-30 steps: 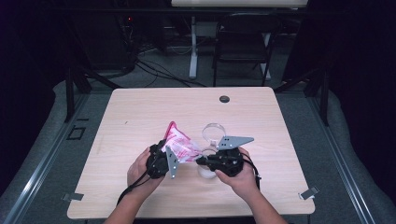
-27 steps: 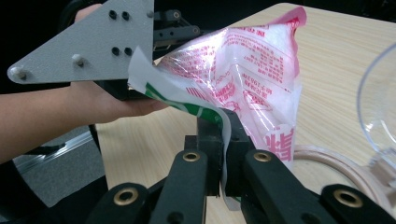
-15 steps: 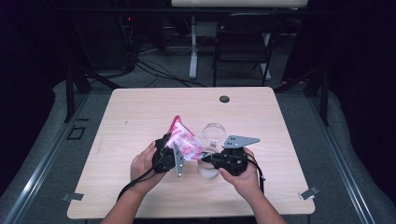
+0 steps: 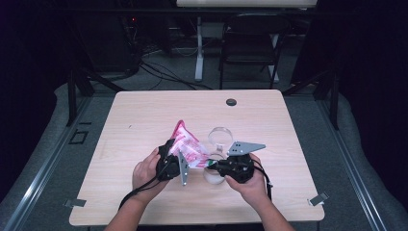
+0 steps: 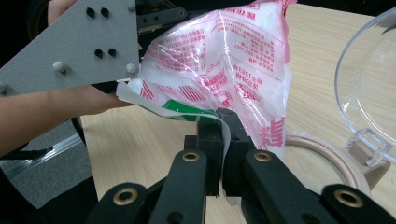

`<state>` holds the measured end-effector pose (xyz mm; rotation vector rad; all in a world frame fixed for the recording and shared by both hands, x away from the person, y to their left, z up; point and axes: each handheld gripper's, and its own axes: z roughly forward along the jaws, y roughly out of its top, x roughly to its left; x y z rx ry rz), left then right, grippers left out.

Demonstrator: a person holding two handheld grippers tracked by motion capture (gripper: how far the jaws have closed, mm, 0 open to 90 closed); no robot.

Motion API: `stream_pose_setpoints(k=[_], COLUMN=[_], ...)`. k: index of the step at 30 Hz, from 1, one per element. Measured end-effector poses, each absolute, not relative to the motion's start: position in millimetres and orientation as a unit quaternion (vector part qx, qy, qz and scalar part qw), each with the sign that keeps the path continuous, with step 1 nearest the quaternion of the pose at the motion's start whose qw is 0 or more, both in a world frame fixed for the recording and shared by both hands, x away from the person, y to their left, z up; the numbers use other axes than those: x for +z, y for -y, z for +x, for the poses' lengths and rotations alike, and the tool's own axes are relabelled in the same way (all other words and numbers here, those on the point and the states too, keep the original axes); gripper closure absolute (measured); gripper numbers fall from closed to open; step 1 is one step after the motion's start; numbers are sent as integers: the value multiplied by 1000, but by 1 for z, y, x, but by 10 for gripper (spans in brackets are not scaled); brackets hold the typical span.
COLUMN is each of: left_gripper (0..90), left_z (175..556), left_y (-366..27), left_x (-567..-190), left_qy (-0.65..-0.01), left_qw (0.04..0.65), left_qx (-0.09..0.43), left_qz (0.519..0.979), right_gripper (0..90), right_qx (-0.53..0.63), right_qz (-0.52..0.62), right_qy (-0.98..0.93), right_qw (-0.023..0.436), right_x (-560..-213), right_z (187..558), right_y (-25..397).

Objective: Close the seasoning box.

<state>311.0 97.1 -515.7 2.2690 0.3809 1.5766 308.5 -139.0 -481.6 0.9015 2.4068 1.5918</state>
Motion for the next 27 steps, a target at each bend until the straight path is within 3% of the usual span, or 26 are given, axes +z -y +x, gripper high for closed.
stream_pose_setpoints(k=[27], left_gripper=[641], left_z=[310], left_y=[-91], left_x=[-502], left_qy=[-77], left_qw=[123], left_qx=[587], left_qz=[796], right_gripper=[887], right_qx=[525], right_qz=[301], right_qy=[-794], right_qw=[56], right_x=[-482], right_z=[309], right_y=[144])
